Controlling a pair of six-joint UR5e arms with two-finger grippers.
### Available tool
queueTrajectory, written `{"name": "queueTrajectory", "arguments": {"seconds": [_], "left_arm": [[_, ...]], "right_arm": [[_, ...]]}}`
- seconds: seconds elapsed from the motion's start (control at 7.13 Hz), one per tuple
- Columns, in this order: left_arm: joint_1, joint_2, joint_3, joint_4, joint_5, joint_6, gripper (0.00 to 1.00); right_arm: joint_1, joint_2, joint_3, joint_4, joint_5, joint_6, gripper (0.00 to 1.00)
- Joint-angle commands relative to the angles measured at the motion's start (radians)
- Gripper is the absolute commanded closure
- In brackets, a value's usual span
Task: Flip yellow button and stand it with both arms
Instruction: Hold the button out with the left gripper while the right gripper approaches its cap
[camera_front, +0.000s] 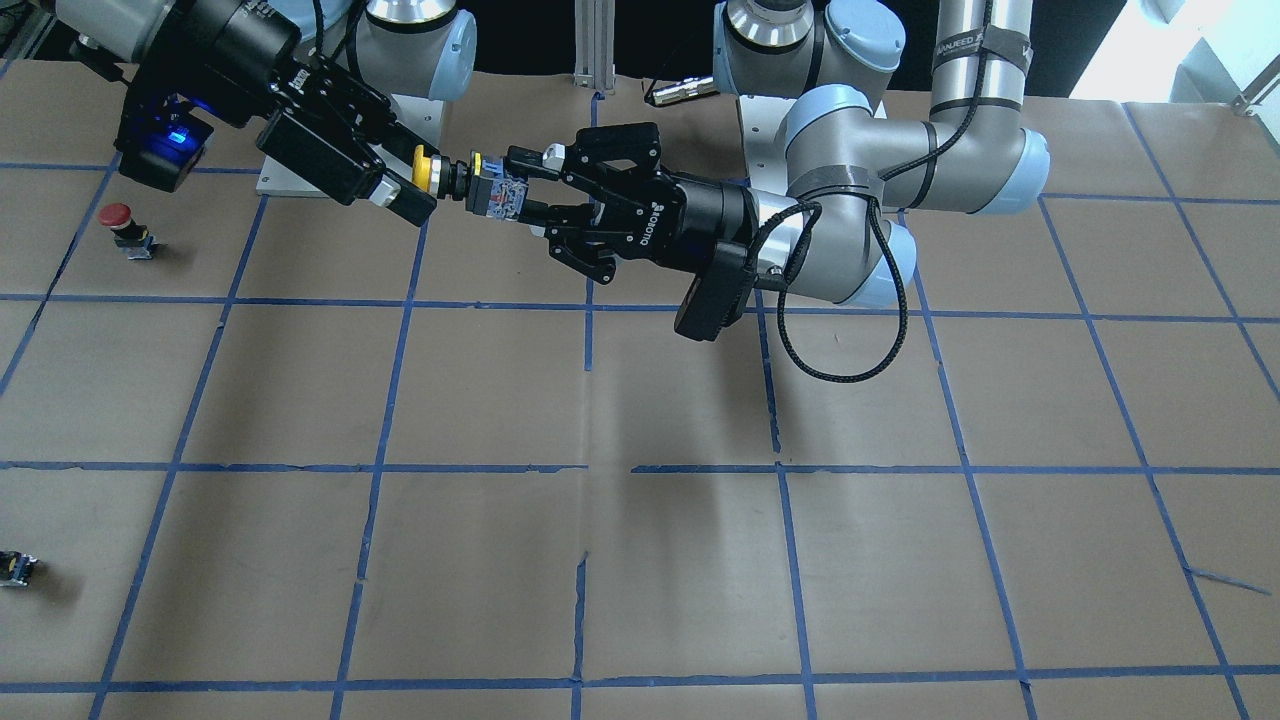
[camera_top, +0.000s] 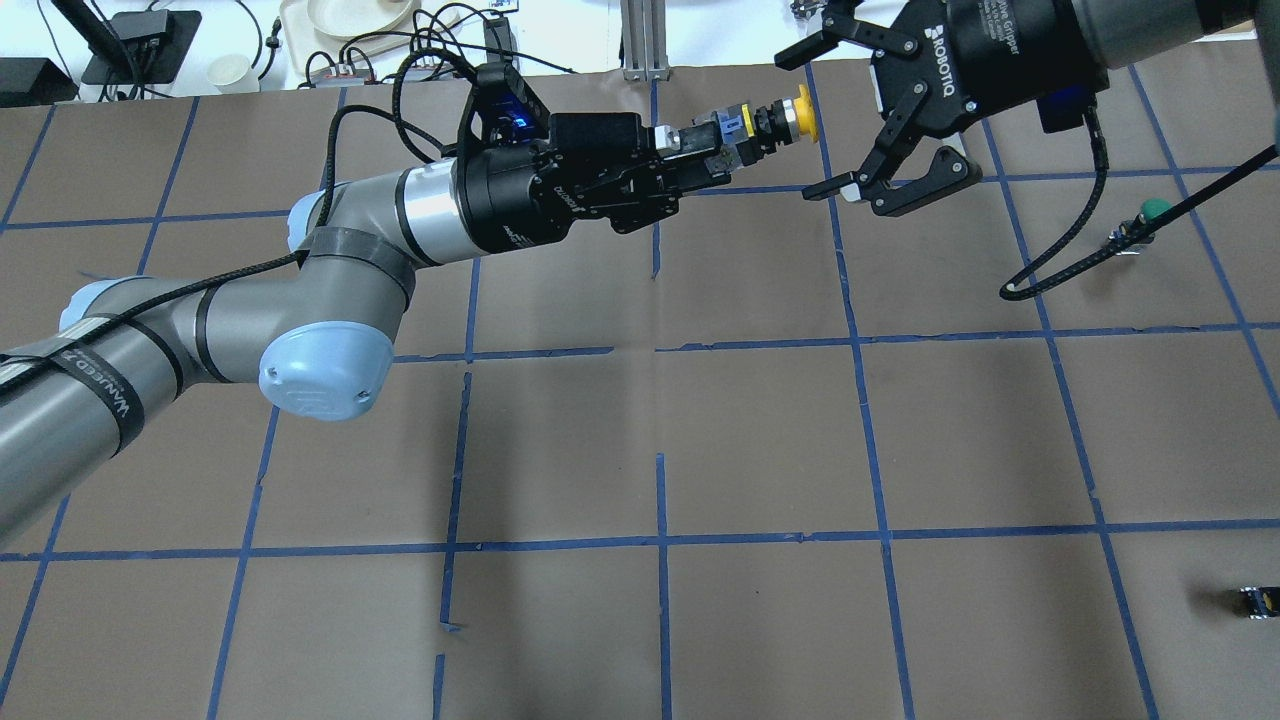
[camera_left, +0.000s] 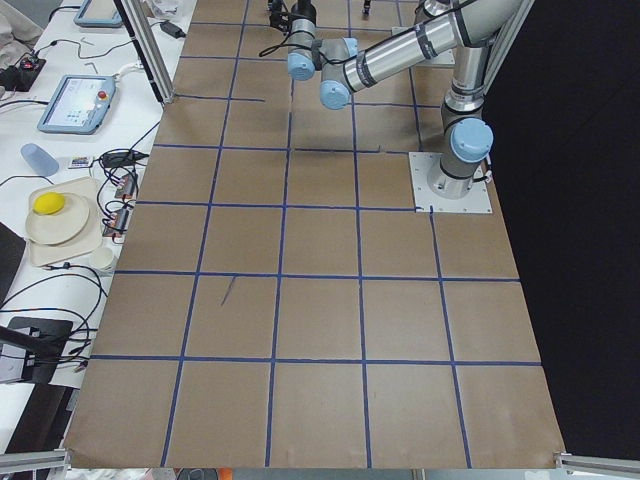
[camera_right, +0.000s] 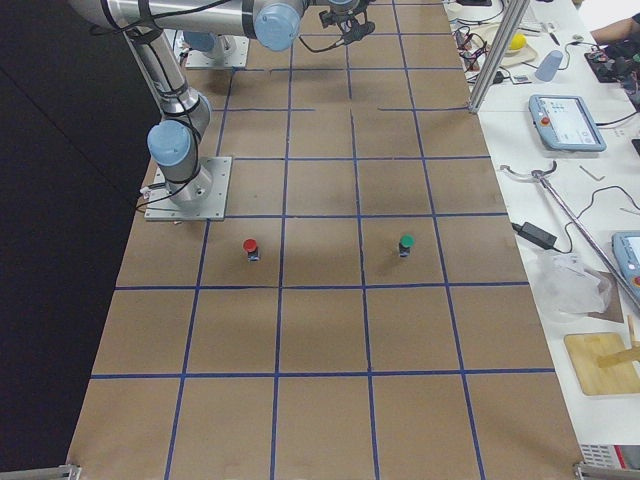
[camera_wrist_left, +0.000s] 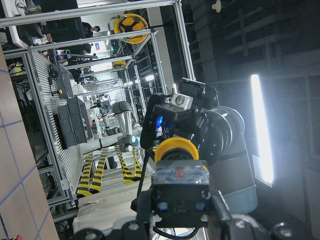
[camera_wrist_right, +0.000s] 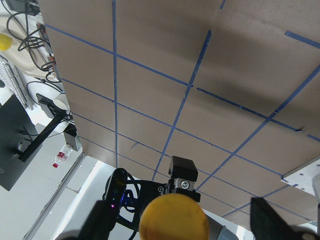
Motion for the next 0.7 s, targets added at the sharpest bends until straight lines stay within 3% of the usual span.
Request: {"name": "queueTrajectory", "arguments": {"seconds": [0.0, 0.14, 0.42, 0.56], "left_arm": [[0.0, -0.002, -0.004, 0.0, 0.002, 0.001, 0.91], [0.0, -0.002, -0.004, 0.0, 0.002, 0.001, 0.91], [0.0, 0.0, -0.006, 0.0, 0.002, 0.001, 0.91], [0.0, -0.002, -0.006, -0.002, 0.002, 0.001, 0.91]], "right_arm": [[0.0, -0.008, -0.001, -0.001, 0.002, 0.007, 0.06], [0.0, -0.009, -0.002, 0.0, 0.0, 0.007, 0.11], [0.002, -0.009, 0.009, 0.002, 0.002, 0.005, 0.51], [0.0, -0.009, 0.007, 0.002, 0.002, 0.005, 0.65]]}}
